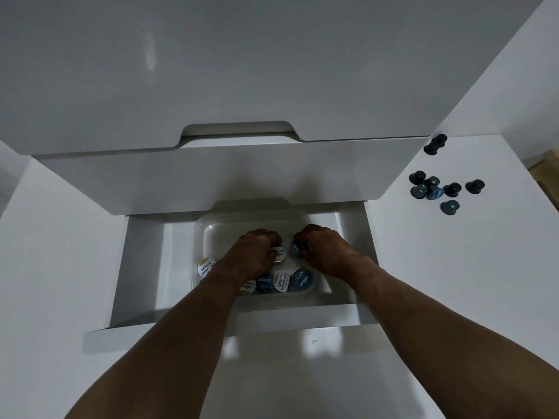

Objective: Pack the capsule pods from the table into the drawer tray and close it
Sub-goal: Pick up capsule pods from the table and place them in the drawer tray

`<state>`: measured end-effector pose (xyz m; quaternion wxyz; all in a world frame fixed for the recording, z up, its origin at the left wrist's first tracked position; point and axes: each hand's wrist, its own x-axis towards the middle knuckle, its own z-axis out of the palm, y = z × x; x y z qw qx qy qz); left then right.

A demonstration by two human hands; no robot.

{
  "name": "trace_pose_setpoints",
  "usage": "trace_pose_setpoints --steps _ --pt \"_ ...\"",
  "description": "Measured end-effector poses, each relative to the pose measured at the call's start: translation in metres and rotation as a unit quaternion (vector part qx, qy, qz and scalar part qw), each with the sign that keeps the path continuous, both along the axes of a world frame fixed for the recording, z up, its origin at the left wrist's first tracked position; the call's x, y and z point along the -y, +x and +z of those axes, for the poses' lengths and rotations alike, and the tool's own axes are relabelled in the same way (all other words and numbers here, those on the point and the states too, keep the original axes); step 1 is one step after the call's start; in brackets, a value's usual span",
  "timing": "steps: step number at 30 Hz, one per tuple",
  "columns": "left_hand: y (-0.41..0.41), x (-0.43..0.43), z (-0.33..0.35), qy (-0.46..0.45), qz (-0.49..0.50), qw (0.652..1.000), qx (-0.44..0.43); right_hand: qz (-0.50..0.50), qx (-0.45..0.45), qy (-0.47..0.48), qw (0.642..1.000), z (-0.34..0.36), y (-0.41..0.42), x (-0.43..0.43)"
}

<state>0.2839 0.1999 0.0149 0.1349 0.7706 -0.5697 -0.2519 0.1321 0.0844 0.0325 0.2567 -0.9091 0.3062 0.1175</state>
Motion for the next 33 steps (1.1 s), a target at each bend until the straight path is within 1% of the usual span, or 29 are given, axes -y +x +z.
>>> trace_pose_setpoints --steps 13,18,25,29,33 --pt "-0.002 -0.001 0.005 0.028 -0.026 0.999 -0.025 0.046 -0.041 -0.014 0.998 0.008 -0.005 -0.008" --pt "-0.005 -0.002 0.007 0.035 -0.036 0.999 -0.020 0.055 -0.033 -0.018 0.998 0.006 -0.010 -0.012" --pt "-0.011 -0.003 0.008 0.046 -0.025 0.998 -0.018 0.052 -0.028 -0.014 0.998 0.003 -0.012 -0.013" --pt "-0.015 -0.005 0.015 0.047 0.001 0.999 0.001 0.029 -0.005 -0.002 1.000 0.008 -0.014 -0.014" --pt "-0.019 -0.017 0.028 0.013 0.038 0.998 0.049 0.010 0.034 -0.032 0.999 0.018 -0.020 -0.017"
